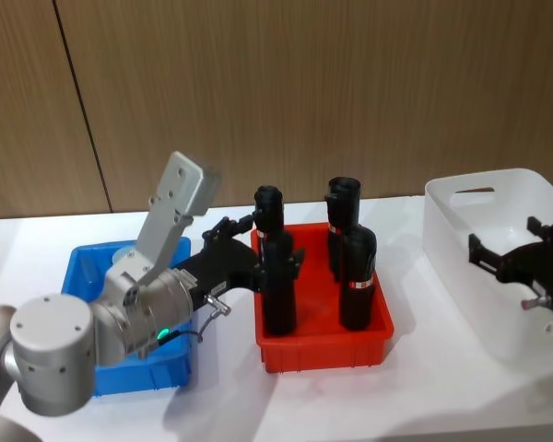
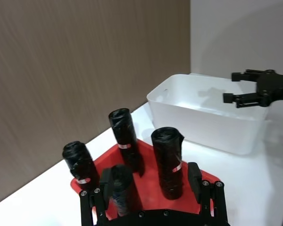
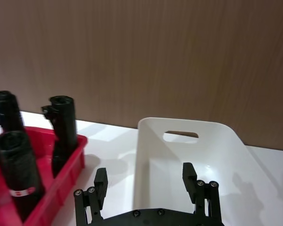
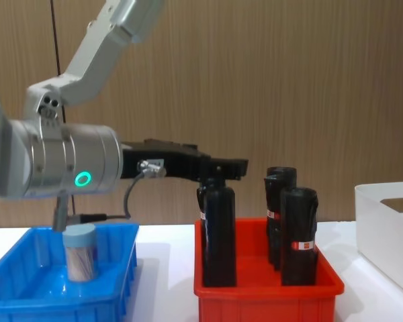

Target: Pick the cotton swabs from the blue box and place them into the white box.

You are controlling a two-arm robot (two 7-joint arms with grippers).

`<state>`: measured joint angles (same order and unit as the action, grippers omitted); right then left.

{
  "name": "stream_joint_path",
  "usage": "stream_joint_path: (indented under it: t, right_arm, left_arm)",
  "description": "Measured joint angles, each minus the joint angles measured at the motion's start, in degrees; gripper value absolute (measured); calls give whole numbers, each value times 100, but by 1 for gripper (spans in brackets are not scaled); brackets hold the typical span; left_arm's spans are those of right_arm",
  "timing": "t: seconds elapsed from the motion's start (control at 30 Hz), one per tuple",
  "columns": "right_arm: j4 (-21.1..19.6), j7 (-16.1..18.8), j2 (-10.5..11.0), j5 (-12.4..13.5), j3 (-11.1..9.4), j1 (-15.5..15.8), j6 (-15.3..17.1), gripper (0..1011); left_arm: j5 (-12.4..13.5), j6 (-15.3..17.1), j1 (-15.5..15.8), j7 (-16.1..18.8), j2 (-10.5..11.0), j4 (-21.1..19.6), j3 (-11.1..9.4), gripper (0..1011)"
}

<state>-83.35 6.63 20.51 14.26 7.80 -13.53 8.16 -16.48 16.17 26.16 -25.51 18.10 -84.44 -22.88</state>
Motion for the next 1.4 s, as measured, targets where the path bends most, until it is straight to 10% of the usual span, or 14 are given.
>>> stream_joint_path:
  t: [0.83, 1.4]
  right_arm:
    - [-1648, -261, -107, 209, 474, 1322, -576, 1001]
    - [-1789, -285, -118, 222, 514, 1437, -622, 1002]
  left_arm:
    - [383, -1174, -961, 1897, 294, -668, -243, 1004]
    - [504, -1540, -1257, 2486, 383, -878, -318, 1004]
